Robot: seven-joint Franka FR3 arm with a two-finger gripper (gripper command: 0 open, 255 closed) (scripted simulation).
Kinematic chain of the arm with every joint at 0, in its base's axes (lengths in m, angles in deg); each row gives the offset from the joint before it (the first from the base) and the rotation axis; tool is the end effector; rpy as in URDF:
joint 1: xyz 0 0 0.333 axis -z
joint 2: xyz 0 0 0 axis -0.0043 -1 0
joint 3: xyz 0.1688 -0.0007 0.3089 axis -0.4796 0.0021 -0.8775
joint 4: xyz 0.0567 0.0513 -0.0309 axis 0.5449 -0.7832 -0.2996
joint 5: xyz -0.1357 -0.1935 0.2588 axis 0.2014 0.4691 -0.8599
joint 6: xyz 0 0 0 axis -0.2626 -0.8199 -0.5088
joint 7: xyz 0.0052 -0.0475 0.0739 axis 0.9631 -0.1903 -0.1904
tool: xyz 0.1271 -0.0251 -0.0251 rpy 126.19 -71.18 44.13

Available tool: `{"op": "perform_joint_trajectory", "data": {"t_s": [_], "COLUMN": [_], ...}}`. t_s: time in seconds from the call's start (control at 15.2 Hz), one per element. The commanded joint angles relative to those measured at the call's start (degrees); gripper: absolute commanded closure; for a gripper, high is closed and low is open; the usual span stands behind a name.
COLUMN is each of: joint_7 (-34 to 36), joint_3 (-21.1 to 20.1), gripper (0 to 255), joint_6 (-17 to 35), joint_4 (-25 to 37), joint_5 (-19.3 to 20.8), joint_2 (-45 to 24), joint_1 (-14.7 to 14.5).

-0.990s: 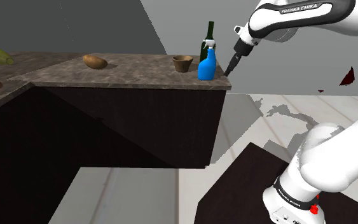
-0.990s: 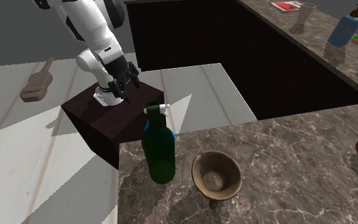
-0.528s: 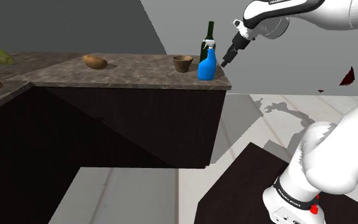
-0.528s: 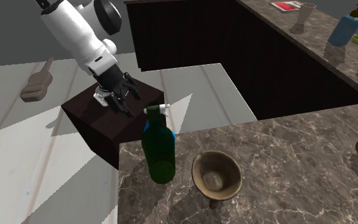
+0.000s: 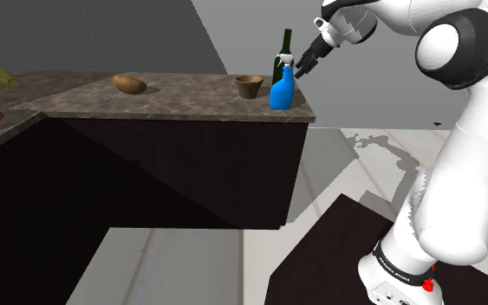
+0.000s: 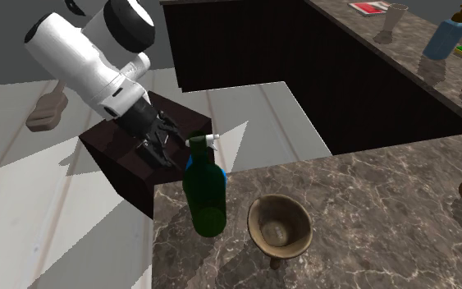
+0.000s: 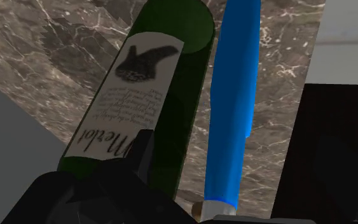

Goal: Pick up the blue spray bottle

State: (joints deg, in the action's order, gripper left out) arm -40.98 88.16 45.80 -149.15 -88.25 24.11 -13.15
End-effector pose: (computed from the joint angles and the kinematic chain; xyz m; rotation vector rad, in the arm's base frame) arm 0.4993 -0.2954 0.5933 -2.8197 -0.9334 -0.9850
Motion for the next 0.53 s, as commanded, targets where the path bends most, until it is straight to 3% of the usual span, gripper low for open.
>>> {"op": "perform_joint_trajectory", "data": {"t_s": [0.0,0.46], "joint_7": [-2.2,-4.9], "joint_3": [-0.1,-0.4], "gripper": [0,0], "joint_6": [0.1,3.1], "joint_4": [0.2,-3.1], "joint_5": [-2.2,-4.2], "joint_2": [-1.2,-1.9], "joint_1": [0.5,0.6]}}
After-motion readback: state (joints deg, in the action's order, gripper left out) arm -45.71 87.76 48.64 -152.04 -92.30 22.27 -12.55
